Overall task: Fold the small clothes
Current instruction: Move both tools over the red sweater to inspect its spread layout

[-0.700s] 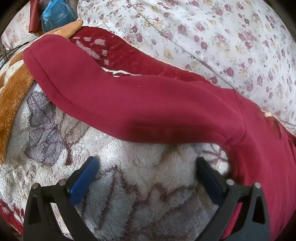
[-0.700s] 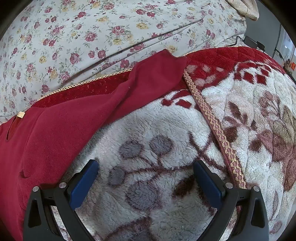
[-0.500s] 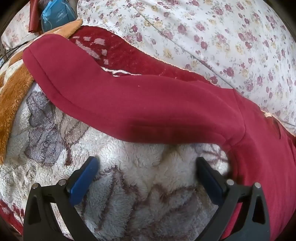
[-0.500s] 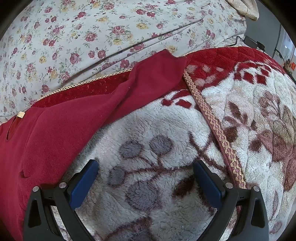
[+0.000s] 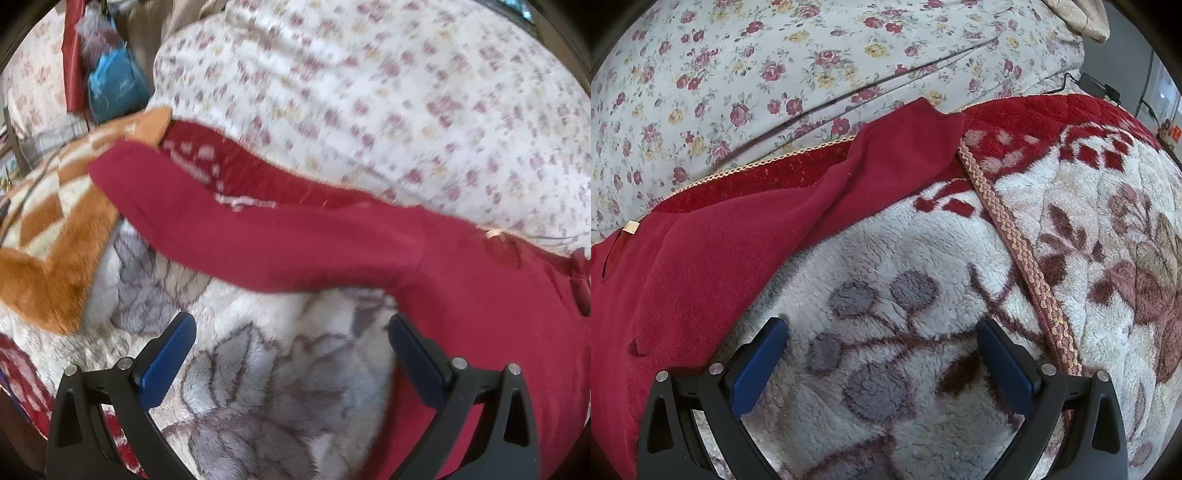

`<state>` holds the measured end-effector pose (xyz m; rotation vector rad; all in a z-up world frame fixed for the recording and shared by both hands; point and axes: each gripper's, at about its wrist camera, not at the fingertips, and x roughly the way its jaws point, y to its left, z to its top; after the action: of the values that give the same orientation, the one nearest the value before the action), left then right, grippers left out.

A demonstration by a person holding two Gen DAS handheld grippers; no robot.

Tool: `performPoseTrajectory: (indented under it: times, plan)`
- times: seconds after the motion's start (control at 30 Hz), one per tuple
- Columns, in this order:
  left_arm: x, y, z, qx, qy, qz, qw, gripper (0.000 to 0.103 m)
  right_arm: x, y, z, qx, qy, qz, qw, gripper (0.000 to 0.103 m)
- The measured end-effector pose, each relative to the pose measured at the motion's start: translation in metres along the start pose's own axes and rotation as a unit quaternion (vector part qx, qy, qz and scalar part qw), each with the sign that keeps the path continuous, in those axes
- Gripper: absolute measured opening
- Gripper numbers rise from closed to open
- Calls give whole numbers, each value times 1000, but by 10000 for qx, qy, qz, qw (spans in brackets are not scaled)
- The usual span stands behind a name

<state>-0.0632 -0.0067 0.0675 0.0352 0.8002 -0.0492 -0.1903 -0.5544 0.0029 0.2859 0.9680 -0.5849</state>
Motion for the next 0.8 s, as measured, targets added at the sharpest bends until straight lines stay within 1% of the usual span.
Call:
performPoseTrajectory:
  times: [0.1, 0.2, 0.27, 0.33, 0.4, 0.47, 0.53, 0.57, 0.67, 0.73, 0.8]
  plan:
    - [-12, -13, 5, 158, -172, 18, 9997, 103, -6, 0, -5, 62, 198, 31, 9998, 103]
    - [-17, -23, 8, 321, -274, 96, 9991, 103, -24, 5, -12, 98, 347, 37, 9993, 103]
    - [-17, -28, 9, 355, -268, 57, 9990, 103, -49, 10, -23, 152, 338, 366, 9986, 103]
    - [-18, -30, 8, 353, -247, -27, 9991, 103, -82, 18, -35, 265, 135, 644, 9975, 103]
    - [-19, -31, 7, 343, -244, -13, 9991, 103, -108, 33, -44, 171, -39, 970, 9951, 103]
    - [-21, -32, 4, 347, -257, 24, 9991, 103, -135, 54, -50, -53, -151, 1280, 9916, 103]
    - [-21, -32, 4, 350, -256, 44, 9991, 103, -155, 79, -54, -220, -155, 1618, 9865, 103]
    - [-22, -32, 3, 362, -262, 96, 9990, 103, -165, 95, -57, -294, -76, 1937, 9806, 103]
    - [-25, -29, 1, 366, -284, 120, 9989, 103, -184, 133, -67, -422, 338, 2654, 9626, 103]
    - [-26, -30, 0, 353, -272, 117, 9989, 103, -188, 160, -70, -515, 516, 2969, 9521, 103]
    - [-25, -28, -3, 389, -226, 109, 9989, 103, -190, 186, -72, -748, 554, 3070, 9471, 103]
